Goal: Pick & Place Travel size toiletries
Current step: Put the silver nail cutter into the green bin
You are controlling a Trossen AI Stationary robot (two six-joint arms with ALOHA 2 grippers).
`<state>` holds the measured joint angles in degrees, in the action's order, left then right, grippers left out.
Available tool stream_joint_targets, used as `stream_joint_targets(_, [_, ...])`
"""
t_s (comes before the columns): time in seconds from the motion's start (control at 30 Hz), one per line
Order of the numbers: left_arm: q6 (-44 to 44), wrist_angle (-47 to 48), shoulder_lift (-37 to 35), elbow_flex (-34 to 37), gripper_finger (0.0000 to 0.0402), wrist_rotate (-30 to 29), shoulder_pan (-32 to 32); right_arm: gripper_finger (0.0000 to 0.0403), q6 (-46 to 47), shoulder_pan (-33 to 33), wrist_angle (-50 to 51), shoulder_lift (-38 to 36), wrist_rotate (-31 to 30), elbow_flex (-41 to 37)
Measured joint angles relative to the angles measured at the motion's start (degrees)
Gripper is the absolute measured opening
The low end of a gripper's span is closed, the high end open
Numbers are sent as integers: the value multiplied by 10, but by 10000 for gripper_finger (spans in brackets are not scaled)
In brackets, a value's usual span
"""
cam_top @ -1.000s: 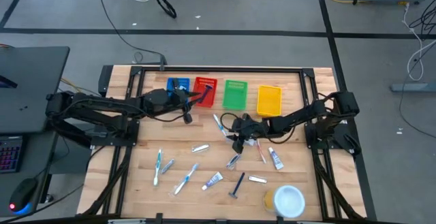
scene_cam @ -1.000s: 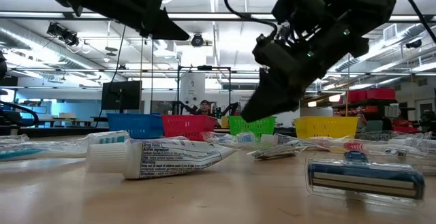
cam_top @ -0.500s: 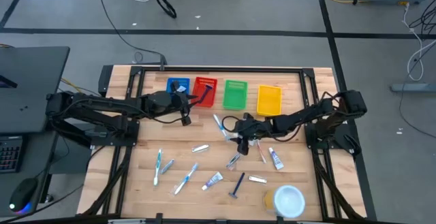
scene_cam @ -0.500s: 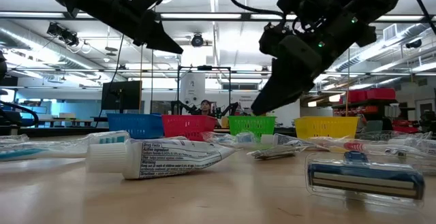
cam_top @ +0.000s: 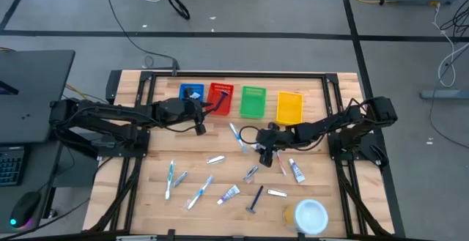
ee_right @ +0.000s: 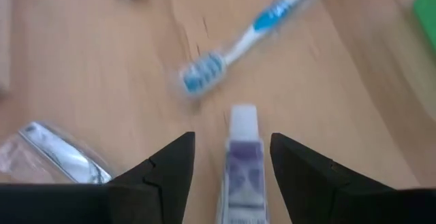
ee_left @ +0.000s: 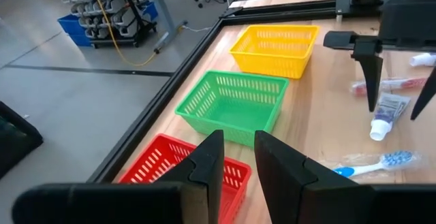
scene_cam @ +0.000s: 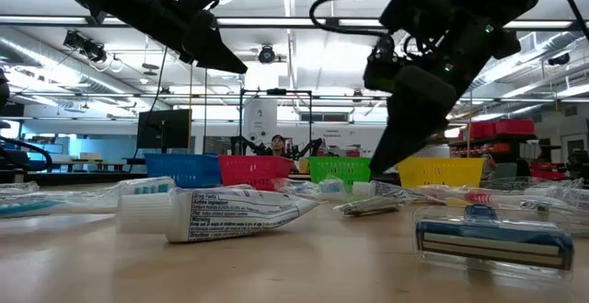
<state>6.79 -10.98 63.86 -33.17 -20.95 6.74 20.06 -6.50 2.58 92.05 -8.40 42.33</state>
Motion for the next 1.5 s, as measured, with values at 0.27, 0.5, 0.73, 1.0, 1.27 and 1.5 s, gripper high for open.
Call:
stream_joint_targets(0.27, [-20,0,0,0,90,2,0,203,-47,-1,-65,0,77,0])
stream_joint_targets(0.5, [-21,0,0,0,90,2,0,203,-91,-13,-132,2,197,0])
stream_joint_targets(0.73, [-34,1,0,0,92,2,0,202,-112,-51,-117,3,206,0])
stream_joint_targets(1.0, [-49,15,0,0,91,2,0,202,-124,-72,-121,16,190,0])
stream_joint_targets(1.27, [-65,13,0,0,94,2,0,202,-131,-72,-151,87,210,0])
stream_joint_targets(1.5, [-68,13,0,0,94,2,0,202,-166,-73,-184,121,172,-1])
